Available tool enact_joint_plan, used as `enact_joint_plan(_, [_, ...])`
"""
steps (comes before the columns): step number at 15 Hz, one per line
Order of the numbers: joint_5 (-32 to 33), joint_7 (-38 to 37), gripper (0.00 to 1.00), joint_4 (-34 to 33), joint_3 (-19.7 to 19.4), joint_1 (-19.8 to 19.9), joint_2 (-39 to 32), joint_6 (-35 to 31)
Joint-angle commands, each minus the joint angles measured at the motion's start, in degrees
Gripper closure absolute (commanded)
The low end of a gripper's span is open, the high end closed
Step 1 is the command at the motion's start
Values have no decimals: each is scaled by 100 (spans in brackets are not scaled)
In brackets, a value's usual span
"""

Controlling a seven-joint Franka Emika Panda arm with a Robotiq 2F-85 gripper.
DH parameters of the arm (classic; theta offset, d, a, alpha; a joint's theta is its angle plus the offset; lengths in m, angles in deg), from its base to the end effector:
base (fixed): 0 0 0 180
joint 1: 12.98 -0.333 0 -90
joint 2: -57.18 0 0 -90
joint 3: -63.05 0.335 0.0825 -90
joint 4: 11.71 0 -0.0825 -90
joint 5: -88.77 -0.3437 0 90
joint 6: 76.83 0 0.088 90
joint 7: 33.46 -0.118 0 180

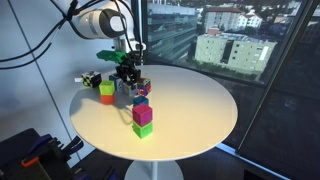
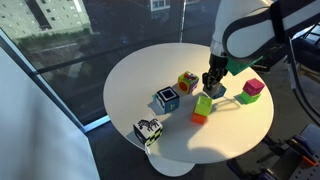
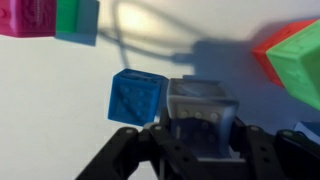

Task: Put the grey building block on the table

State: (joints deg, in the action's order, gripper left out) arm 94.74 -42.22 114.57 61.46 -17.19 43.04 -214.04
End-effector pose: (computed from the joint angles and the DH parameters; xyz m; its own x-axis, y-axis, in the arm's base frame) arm 0.5253 0.0226 0.3027 0.9984 -0.0299 -0.0471 -0.0260 -0.9964 0.0811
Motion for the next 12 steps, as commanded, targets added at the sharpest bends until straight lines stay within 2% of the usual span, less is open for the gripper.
enact_joint_plan(1, [327,-382,73,-64,-12,-110,-126,9])
enact_joint_plan(8, [502,-521,73,-43,-55,-166,-473,-247])
enact_joint_plan(9, [490,-501,36,-36,-56,-165,-499,-266])
enact_joint_plan(10, [489,-495,22,-30,-62,-169,-519,-291])
enact_joint_plan(12, [476,-480,7,-19,-68,-170,-539,-305])
